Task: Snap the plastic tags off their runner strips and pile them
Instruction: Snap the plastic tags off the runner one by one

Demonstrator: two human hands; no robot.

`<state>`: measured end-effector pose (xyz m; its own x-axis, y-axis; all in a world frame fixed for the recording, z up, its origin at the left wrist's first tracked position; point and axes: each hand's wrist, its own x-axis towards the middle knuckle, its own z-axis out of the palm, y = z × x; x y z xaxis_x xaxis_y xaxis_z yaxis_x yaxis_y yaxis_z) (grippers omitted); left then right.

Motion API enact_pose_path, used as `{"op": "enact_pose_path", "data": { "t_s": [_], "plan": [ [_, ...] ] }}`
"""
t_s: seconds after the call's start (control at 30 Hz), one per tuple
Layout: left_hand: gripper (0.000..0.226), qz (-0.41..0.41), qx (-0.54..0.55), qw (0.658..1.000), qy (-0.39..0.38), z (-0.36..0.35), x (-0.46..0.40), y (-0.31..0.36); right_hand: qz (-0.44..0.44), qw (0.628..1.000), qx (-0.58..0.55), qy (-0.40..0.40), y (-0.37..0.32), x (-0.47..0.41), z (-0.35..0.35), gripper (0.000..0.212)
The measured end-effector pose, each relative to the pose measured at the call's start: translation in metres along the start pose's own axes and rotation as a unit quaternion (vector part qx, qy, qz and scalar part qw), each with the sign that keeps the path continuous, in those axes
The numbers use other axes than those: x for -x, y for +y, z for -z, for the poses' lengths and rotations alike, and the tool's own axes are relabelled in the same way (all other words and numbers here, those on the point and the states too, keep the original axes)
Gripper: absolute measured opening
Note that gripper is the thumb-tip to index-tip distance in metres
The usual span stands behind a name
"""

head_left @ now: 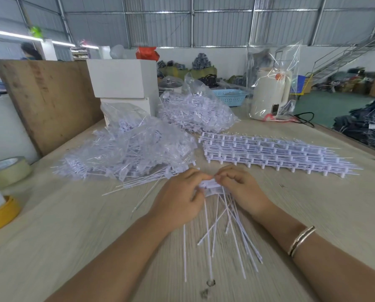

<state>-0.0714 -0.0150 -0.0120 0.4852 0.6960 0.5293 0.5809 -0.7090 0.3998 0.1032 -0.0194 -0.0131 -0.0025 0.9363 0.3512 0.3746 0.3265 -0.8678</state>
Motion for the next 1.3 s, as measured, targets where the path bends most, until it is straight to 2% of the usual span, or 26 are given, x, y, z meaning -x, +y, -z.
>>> {"op": "enact_pose_path", "data": {
  "t_s": [0.1,0.2,0.33,0.5,0.6,0.73,1.0,1.13,1.3],
  "plan": [
    [0.046,0.006,-0.017,1.000,-0.003,0.002,0.000,-0.003,-0.012,1.000,-0.023,0.016,0.002,-0.001,0.002,0.019],
    [0.036,-0.001,-0.028,1.000,0.004,-0.001,-0.001,-0.002,-0.020,0.999,-0.038,0.010,0.002,-0.001,0.001,0.020],
    [0.017,0.006,-0.016,0.999,0.036,-0.002,-0.003,-0.004,0.004,0.999,-0.014,-0.038,-0.001,0.002,-0.003,0.018],
    [0.015,0.017,-0.024,0.997,0.067,-0.002,-0.002,-0.004,0.024,0.998,-0.011,-0.052,-0.003,0.002,-0.002,0.013],
    [0.018,0.025,-0.020,0.997,0.070,-0.003,-0.002,-0.006,0.044,0.997,-0.023,-0.056,-0.005,0.003,-0.002,0.021],
    [0.024,0.072,0.096,0.990,0.079,-0.003,-0.002,-0.007,0.056,0.997,-0.035,-0.032,-0.002,0.004,-0.003,0.030],
    [0.025,0.134,0.291,0.943,0.085,-0.002,-0.004,-0.004,0.087,0.993,-0.074,-0.033,-0.005,0.007,-0.004,0.023],
    [0.023,0.133,0.343,0.926,0.088,-0.001,-0.005,-0.001,0.067,0.993,-0.094,-0.022,-0.003,0.008,-0.004,0.012],
    [0.025,0.144,0.338,0.926,0.087,-0.002,-0.005,-0.002,0.065,0.995,-0.072,-0.001,-0.006,0.009,-0.004,0.008]
  ]
}}
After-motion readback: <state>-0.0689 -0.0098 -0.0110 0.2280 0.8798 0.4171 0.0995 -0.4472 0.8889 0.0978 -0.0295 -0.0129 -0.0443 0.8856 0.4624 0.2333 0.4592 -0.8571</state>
